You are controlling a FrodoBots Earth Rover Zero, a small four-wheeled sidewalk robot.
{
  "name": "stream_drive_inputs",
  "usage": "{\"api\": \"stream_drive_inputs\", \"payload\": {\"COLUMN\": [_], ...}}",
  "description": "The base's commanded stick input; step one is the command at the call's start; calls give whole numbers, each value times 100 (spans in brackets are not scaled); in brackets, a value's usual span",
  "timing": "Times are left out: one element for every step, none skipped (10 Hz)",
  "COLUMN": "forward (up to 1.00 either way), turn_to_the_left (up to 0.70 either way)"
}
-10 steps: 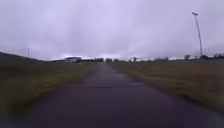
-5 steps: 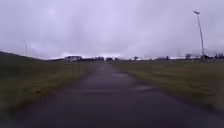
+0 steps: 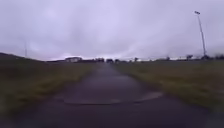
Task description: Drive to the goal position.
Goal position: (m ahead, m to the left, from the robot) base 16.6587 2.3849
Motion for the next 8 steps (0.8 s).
{"api": "stream_drive_inputs", "payload": {"forward": [100,100,100,100,100,100,100,100], "turn_to_the_left": [3,3,3,3,2,2,3,3]}}
